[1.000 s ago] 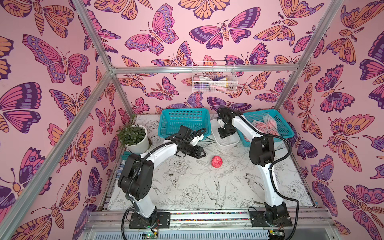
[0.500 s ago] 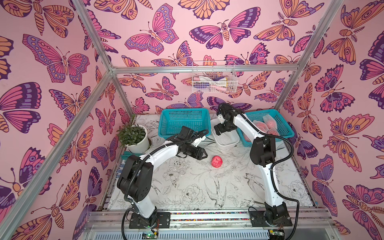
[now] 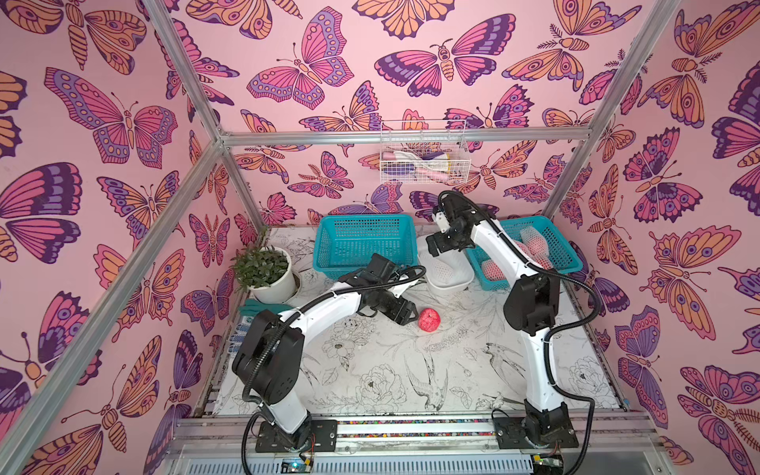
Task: Remove foam nets from apples
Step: Place the foam net into the storage box, then pick up the apple from the center of the board.
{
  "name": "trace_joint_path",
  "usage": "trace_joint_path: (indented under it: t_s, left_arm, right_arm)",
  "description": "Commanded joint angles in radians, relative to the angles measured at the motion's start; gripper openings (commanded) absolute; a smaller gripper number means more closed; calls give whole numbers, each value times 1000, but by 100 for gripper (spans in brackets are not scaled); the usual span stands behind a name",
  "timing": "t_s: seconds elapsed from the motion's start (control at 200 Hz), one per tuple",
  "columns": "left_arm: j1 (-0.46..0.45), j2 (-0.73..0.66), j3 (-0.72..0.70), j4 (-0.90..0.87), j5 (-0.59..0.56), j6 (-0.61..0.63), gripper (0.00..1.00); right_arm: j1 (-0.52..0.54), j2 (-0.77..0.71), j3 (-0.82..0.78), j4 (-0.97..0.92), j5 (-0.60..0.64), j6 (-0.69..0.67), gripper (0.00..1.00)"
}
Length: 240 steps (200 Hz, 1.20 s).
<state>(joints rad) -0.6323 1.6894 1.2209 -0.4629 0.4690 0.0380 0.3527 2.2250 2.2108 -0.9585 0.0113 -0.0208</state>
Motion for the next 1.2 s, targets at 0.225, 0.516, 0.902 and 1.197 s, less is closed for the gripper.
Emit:
trace_joint_path:
  t_s: [0.225,0.516,0.902,1.197]
  left_arm:
    - [-114,147,128,-61,-135,111,100]
    - [-163,321,286,-144,-246,134,100]
    - [-179,443,379,-180,-315,138,87]
    - [-180,435,364,-178,-330,145,67]
  right_arm:
    - [-106,-531,-524,182,41,65,99]
    - [-187,-761,-779,184,34,68,99]
    - [-226,-774,-822,202,-6,70,99]
    - [-225,-767,-838,212,-19,79,99]
